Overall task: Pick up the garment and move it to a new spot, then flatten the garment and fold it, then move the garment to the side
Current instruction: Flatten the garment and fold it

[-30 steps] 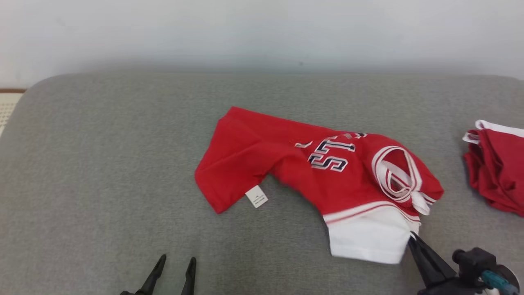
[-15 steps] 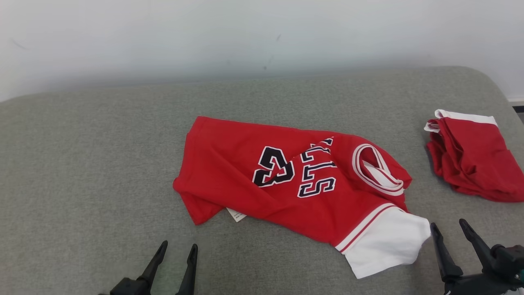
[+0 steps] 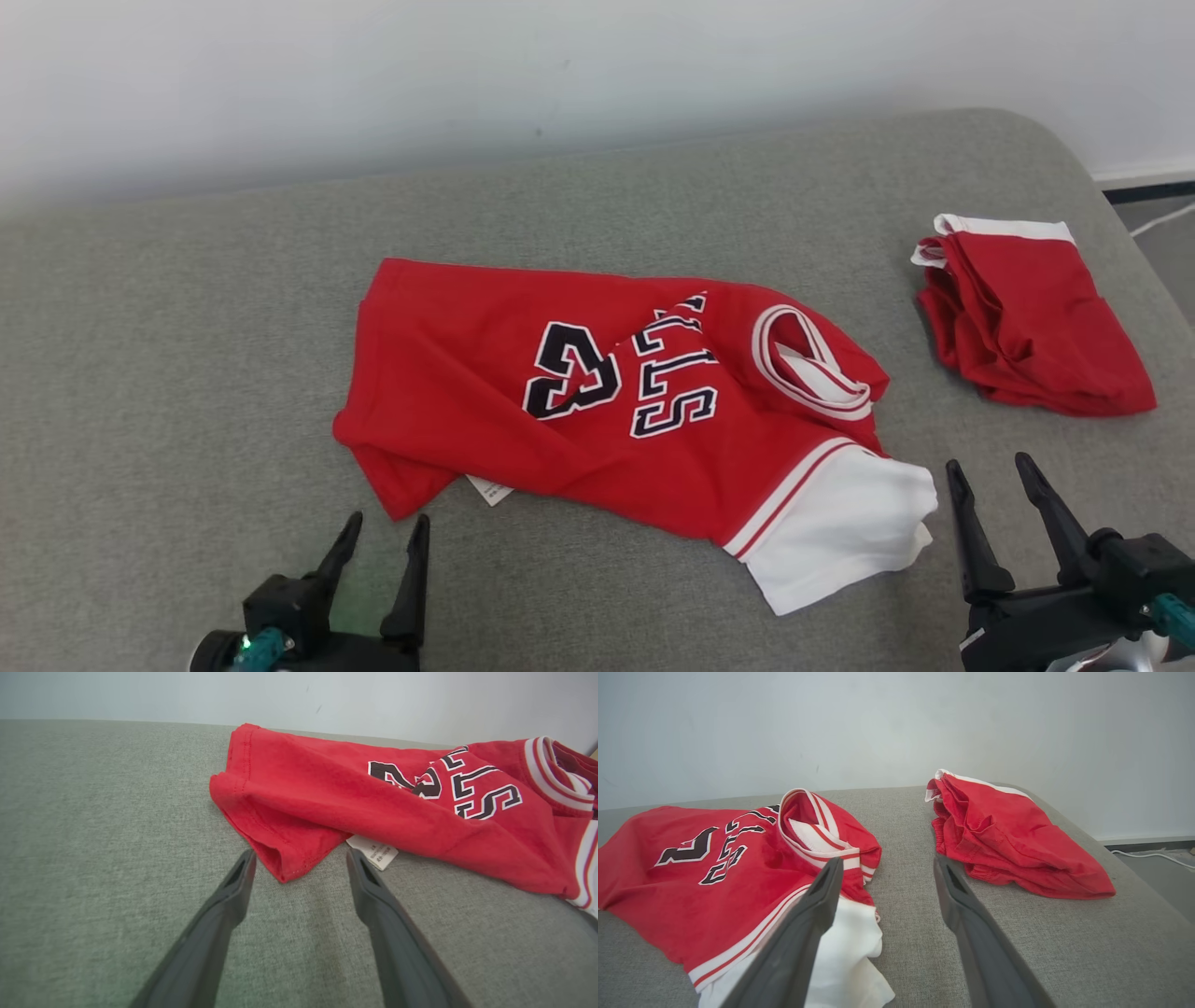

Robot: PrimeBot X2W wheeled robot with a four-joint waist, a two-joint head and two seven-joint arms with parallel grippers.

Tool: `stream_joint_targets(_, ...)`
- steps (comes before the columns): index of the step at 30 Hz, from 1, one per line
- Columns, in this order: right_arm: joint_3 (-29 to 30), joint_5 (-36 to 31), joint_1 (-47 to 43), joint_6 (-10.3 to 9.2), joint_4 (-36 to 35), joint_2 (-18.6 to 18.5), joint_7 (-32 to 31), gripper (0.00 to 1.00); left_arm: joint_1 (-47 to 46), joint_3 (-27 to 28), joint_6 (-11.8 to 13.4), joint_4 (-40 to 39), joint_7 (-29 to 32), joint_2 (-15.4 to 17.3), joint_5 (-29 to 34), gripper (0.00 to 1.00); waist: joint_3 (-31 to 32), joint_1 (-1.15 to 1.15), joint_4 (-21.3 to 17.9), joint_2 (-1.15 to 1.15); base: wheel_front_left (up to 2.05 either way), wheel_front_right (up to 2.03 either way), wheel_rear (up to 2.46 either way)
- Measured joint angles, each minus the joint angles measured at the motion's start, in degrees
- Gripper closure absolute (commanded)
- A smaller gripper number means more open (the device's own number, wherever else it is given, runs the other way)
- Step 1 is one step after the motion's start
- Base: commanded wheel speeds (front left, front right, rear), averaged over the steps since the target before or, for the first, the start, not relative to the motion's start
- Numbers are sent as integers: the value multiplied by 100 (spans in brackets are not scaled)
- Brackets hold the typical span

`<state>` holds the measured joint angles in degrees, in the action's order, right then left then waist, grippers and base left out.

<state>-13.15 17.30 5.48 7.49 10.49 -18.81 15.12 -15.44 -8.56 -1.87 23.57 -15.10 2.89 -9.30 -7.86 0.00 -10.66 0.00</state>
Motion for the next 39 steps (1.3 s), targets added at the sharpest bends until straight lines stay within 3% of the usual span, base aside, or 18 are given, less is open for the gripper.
stream_joint_targets(9, 75, -23, 104, 0, -56, 136, 0, 0, -222, 162, -63, 223, 1, -2, -87, 0, -204, 0, -266, 0, 0, 0, 0)
stream_joint_targets(10, 80, -23, 104, 0, -65, 148, -1, 0, -250, 170, -66, 223, 0, -2, -82, 42, -231, 0, -290, 0, 0, 0, 0)
stream_joint_targets(11, 86, -23, 105, 0, -76, 149, -1, 0, -255, 181, -94, 244, 0, -2, -86, 61, -255, 0, -312, 0, 0, 0, 0)
stream_joint_targets(12, 97, -24, 104, 0, -79, 152, -1, 0, -255, 204, -103, 275, 1, -5, -111, 91, -276, 0, -330, 0, 0, 0, 0)
stream_joint_targets(13, 101, -27, 104, 0, -74, 153, 0, 0, -258, 244, -101, 313, 1, -7, -145, 100, -295, 0, -346, 1, 0, 0, 0)
stream_joint_targets(20, 142, -30, 108, 0, -58, 187, 0, 0, -316, 356, -145, 446, 0, -2, -209, 100, -311, 0, -361, 0, 0, 0, 0)
stream_joint_targets(25, 270, -64, 97, 0, -57, 188, 0, 0, -231, 466, -156, 122, 0, -3, -114, 100, -276, 0, -255, 0, 0, 0, 0)
stream_joint_targets(32, 397, -60, 7, 0, -47, 241, 0, 0, 243, 686, -258, -371, 1, -8, -37, 100, -224, 0, 95, 0, 0, 0, 0)
stream_joint_targets(39, 357, -60, -4, 0, 66, 287, -1, 0, 386, 1014, -412, -353, 0, 102, 311, 100, -177, 0, 501, 0, 0, 0, 0)
